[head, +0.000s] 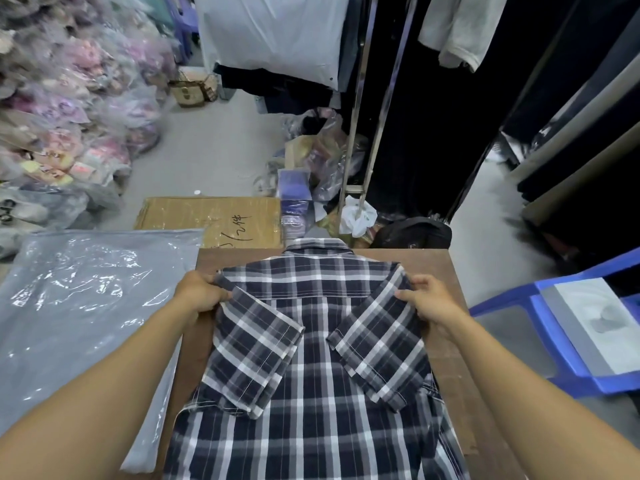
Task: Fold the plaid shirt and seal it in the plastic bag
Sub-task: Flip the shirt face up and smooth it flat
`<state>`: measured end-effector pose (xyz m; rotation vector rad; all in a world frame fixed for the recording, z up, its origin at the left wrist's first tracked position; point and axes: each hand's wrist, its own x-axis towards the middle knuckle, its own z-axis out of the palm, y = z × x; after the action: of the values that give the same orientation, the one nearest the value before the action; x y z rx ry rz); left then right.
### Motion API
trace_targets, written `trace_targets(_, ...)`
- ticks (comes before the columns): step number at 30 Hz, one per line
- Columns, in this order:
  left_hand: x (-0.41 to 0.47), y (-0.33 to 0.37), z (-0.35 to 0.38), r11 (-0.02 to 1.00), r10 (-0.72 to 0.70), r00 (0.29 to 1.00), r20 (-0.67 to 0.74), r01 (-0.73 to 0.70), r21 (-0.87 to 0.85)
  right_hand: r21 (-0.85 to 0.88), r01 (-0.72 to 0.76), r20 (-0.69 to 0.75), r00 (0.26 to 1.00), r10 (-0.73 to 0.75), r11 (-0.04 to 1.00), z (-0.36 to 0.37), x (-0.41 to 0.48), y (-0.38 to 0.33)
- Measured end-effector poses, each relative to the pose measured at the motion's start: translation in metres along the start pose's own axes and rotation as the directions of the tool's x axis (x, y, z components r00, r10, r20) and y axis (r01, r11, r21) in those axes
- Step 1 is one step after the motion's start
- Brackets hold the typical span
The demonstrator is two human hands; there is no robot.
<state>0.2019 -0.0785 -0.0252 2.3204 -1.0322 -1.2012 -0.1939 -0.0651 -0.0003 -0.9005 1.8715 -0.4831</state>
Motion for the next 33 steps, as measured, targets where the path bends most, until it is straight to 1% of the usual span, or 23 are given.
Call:
trace_targets(2,0.001,0.003,-0.007,0.998,-0.004,0.997,0.081,0.009,-0.062,0.0,-0.001,0.073,0.997,0.001,1.0,0.0,-0.004,-0.008)
trace_targets(3,0.001,0.006,-0.012,0.996,-0.001,0.991,0.132,0.014,-0.093,-0.007,0.028,0.086,0.996,-0.027,1.0,-0.002,-0.006,-0.014)
trace_targets(5,-0.002,0.014,-0.025,0.982,0.033,0.979,0.202,0.006,-0.19,-0.027,0.113,0.069,0.991,-0.111,0.993,-0.008,-0.009,-0.03)
trace_targets(7,-0.01,0.029,-0.037,0.962,0.099,0.97,0.22,-0.037,-0.27,-0.044,0.17,0.025,0.985,-0.169,0.984,-0.015,-0.007,-0.05)
trace_targets(9,-0.016,0.052,-0.047,0.931,0.173,0.969,0.178,-0.102,-0.35,-0.082,0.226,-0.033,0.973,-0.229,0.971,-0.023,-0.004,-0.075)
trace_targets(11,-0.021,0.084,-0.059,0.89,0.25,0.963,0.099,-0.188,-0.414,-0.1,0.304,-0.087,0.946,-0.313,0.947,-0.031,-0.004,-0.104)
trace_targets(13,-0.022,0.117,-0.074,0.846,0.321,0.947,-0.003,-0.288,-0.448,-0.103,0.401,-0.156,0.897,-0.413,0.91,-0.041,-0.006,-0.134)
trace_targets(16,-0.03,0.162,-0.098,0.782,0.408,0.906,-0.117,-0.412,-0.468,-0.102,0.536,-0.246,0.803,-0.543,0.838,-0.058,-0.011,-0.176)
trace_targets(18,-0.035,0.18,-0.109,0.731,0.466,0.872,-0.147,-0.473,-0.492,-0.095,0.587,-0.297,0.754,-0.586,0.804,-0.066,-0.016,-0.195)
trace_targets(21,-0.047,0.187,-0.117,0.684,0.521,0.841,-0.146,-0.513,-0.519,-0.118,0.644,-0.35,0.685,-0.639,0.756,-0.071,-0.023,-0.203)
trace_targets(24,-0.054,0.174,-0.12,0.656,0.565,0.818,-0.104,-0.522,-0.544,-0.141,0.682,-0.36,0.64,-0.679,0.718,-0.07,-0.028,-0.191)
trace_targets(25,-0.055,0.168,-0.121,0.658,0.569,0.817,-0.094,-0.52,-0.545,-0.14,0.692,-0.354,0.633,-0.688,0.708,-0.068,-0.029,-0.184)
trace_targets(27,-0.059,0.15,-0.12,0.673,0.573,0.818,-0.048,-0.503,-0.543,-0.122,0.695,-0.333,0.644,-0.689,0.708,-0.061,-0.031,-0.166)
trace_targets(28,-0.061,0.139,-0.119,0.689,0.574,0.819,-0.007,-0.488,-0.536,-0.12,0.696,-0.315,0.65,-0.692,0.708,-0.056,-0.033,-0.155)
trace_targets(30,-0.065,0.11,-0.117,0.741,0.575,0.81,0.117,-0.454,-0.495,-0.117,0.696,-0.255,0.668,-0.699,0.708,-0.047,-0.039,-0.126)
trace_targets(31,-0.068,0.094,-0.116,0.766,0.58,0.792,0.19,-0.45,-0.46,-0.125,0.706,-0.222,0.665,-0.713,0.698,-0.044,-0.044,-0.111)
trace_targets(33,-0.075,0.059,-0.115,0.812,0.565,0.763,0.314,-0.446,-0.377,-0.178,0.743,-0.146,0.629,-0.764,0.645,-0.037,-0.055,-0.078)
